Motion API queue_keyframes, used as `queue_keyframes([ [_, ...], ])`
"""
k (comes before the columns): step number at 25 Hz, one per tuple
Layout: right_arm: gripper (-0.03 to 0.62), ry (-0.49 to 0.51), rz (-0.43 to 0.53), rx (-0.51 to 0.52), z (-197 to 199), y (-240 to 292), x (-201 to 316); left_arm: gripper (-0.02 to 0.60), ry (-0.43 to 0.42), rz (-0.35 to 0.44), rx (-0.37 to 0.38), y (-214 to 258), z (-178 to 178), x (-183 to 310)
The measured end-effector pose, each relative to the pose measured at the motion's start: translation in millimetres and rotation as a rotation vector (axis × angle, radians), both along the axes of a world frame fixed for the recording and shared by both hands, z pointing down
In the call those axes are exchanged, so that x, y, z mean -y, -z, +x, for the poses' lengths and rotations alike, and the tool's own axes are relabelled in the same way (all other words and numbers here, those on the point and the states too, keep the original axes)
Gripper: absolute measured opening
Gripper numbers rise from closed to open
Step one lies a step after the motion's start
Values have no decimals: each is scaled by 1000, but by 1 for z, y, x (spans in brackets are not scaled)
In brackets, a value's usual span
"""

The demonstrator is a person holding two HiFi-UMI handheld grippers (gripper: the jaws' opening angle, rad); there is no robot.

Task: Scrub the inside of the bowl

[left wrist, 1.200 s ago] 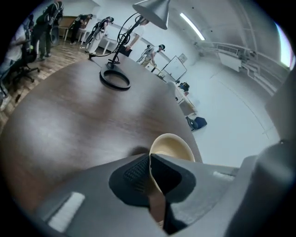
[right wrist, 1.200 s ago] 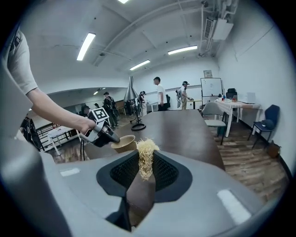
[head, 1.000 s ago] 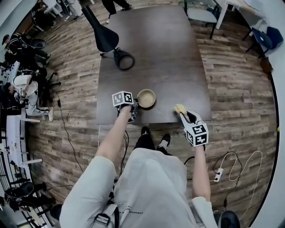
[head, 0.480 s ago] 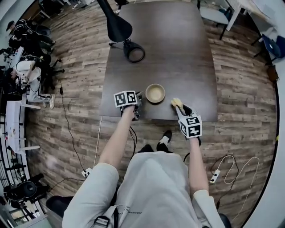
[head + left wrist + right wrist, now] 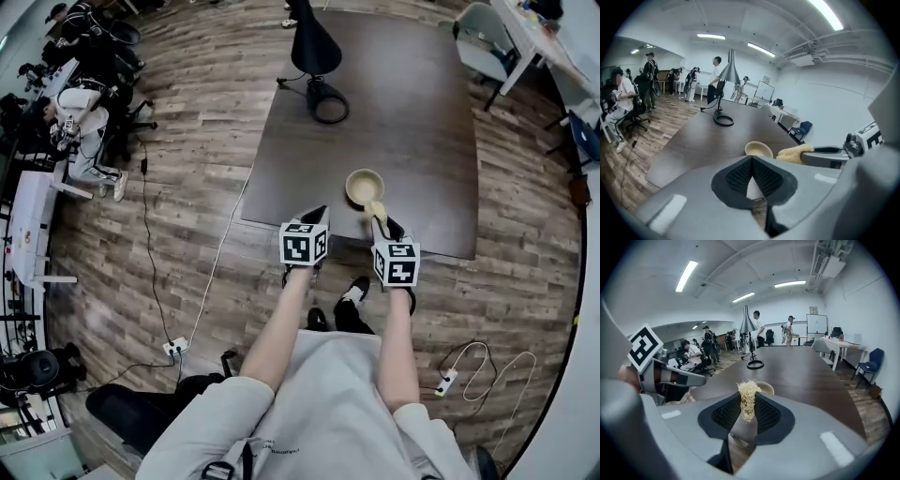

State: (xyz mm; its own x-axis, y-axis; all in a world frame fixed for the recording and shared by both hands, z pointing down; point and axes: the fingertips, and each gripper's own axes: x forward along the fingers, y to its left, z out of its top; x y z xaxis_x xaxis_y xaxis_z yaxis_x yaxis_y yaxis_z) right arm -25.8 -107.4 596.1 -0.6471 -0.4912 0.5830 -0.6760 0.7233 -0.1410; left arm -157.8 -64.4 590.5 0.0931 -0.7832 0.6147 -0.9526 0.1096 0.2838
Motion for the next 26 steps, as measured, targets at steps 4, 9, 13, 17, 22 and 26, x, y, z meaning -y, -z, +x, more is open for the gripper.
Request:
queue_keyframes([
  [4, 106, -87, -9, 10, 2, 2, -28, 0, -26, 82, -22, 25, 17, -35],
  [9, 103, -191, 46, -5, 18, 11, -65, 0, -58, 92, -22, 18, 32, -77],
  [13, 103, -214, 87, -28, 34, 13, -85, 0, -121, 98, 49, 18, 41, -84],
  [17, 103, -190, 90, -46, 28, 16, -100, 0, -192, 102, 137, 23, 51, -91],
  [22, 103, -171, 106, -56, 16, 19, -101, 0, -193, 147, 153, 29, 52, -88],
  [26, 103, -145, 103, -48, 5, 18, -110, 0, -189, 130, 188, 28, 42, -98],
])
